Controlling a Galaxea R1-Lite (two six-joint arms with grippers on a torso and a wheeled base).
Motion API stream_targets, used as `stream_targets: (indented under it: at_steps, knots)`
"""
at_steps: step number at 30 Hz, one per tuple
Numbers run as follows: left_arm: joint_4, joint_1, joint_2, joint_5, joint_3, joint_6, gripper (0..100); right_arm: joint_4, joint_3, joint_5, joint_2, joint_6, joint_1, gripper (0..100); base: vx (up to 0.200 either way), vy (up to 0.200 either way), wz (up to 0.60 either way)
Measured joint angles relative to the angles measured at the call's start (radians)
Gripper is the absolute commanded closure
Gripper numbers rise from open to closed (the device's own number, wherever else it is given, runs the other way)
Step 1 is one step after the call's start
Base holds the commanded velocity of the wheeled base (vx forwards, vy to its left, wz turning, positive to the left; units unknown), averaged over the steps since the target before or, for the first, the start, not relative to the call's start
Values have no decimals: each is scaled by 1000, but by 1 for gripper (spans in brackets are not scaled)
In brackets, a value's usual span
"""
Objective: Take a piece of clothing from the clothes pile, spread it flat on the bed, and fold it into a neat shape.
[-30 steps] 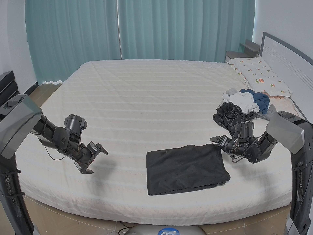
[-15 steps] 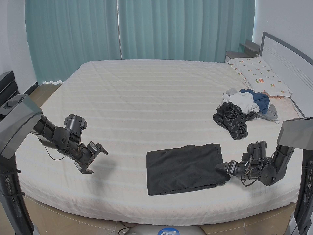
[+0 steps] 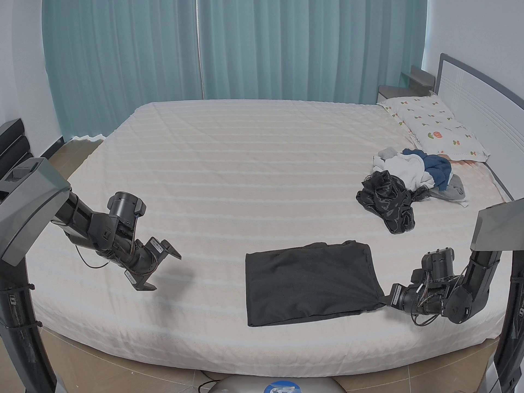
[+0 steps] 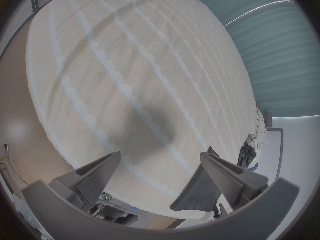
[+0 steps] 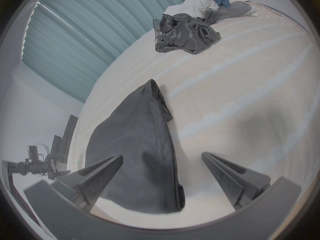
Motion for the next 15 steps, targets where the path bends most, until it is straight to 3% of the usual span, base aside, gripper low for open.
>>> stream_targets:
  at_steps: [12, 13, 15]
  knots:
    - [0, 0, 0, 0, 0, 0, 0, -2, 59, 0, -37, -6, -8, 100, 0, 0, 0]
    - [0, 0, 0, 0, 0, 0, 0, -1, 59, 0, -37, -3, -8, 0, 0, 0, 0]
    - [0, 0, 0, 0, 0, 0, 0, -2, 55, 0, -38, 2, -8, 0, 0, 0, 0]
